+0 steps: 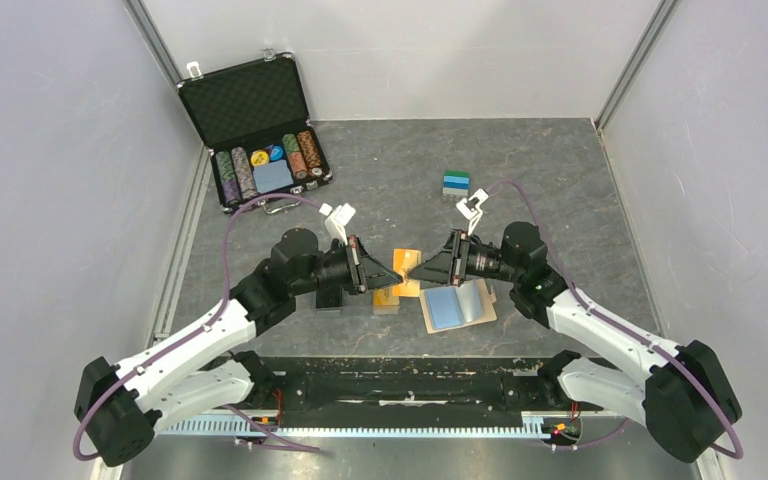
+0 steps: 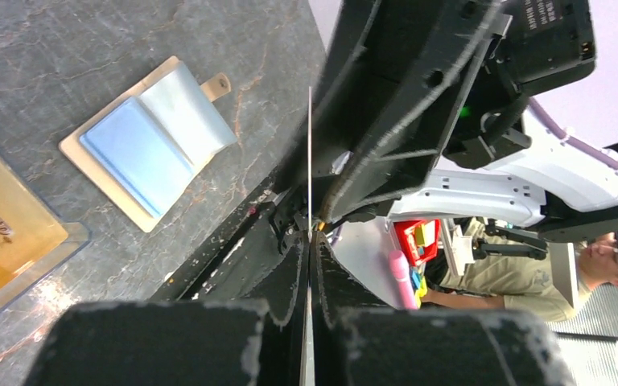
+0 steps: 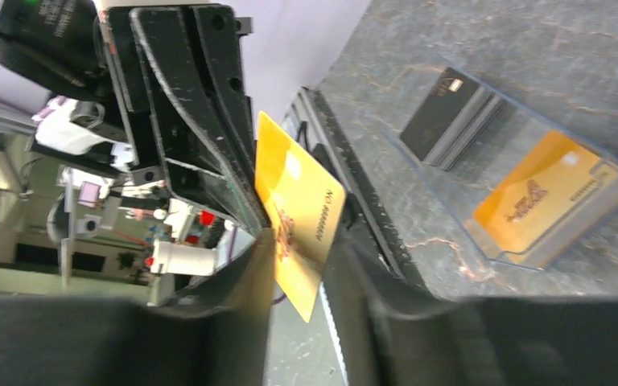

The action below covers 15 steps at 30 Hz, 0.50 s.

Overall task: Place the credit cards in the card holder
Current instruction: Pick up the credit card from the storage box.

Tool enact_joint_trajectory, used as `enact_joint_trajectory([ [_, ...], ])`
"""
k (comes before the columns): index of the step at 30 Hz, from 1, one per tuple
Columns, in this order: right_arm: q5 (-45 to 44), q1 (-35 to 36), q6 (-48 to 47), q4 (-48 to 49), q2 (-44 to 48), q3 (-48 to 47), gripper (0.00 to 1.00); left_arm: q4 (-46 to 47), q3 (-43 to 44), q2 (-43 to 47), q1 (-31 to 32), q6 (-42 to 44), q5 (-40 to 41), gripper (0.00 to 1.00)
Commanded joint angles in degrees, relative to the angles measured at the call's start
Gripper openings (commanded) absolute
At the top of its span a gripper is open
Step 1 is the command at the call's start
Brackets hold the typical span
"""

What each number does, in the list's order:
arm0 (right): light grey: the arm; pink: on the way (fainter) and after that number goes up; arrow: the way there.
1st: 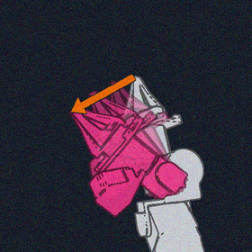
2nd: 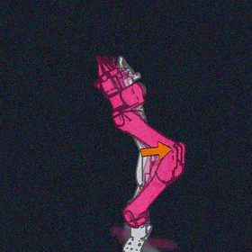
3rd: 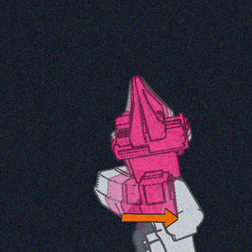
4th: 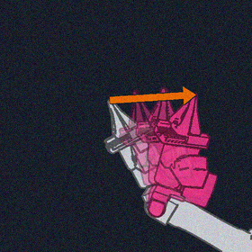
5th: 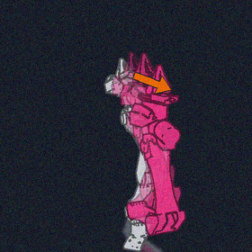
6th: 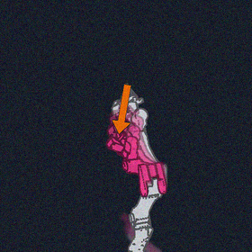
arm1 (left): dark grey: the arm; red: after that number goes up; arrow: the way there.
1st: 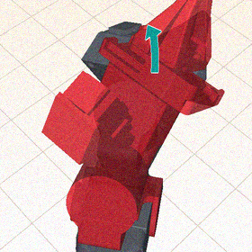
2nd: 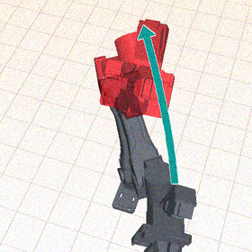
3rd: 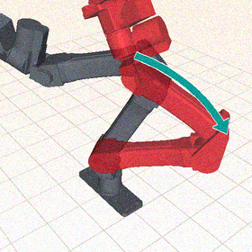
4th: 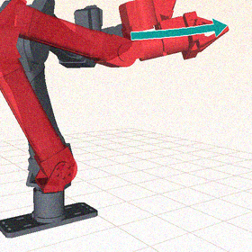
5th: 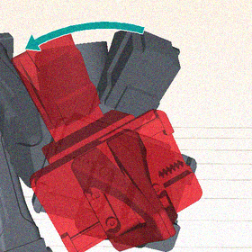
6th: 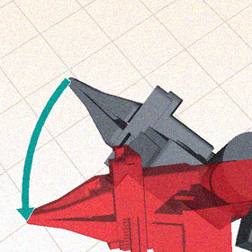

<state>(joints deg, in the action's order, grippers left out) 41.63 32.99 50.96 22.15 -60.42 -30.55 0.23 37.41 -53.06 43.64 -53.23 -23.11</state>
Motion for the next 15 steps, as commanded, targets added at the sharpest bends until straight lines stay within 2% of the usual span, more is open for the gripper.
enact_joint_trajectory([
  [1,4.21,-0.21,7.86,14.11,0.24,2.73,0.20,5.81,-1.21,0.50,0.06,-3.49,-3.26,0.04],
  [2,4.34,-0.21,8.44,15.12,0.21,3.02,0.08,6.21,-1.51,0.63,0.05,-3.75,-3.21,0.08],
  [3,4.27,-0.21,8.26,14.82,0.25,3.04,0.00,6.35,-1.71,0.63,0.00,-3.95,-3.06,0.13],
  [6,2.39,-0.36,2.83,6.22,0.75,1.27,0.00,5.11,-1.69,0.39,0.04,-3.97,-1.62,0.33],
  [8,0.00,-0.77,-2.82,-2.83,1.07,-1.09,0.00,1.27,-0.58,-0.67,0.07,-2.89,0.09,0.40],
  [15,-6.71,-7.63,-16.80,-24.33,1.89,-2.95,0.00,-13.80,7.23,-13.52,1.04,1.05,4.27,0.45],
])
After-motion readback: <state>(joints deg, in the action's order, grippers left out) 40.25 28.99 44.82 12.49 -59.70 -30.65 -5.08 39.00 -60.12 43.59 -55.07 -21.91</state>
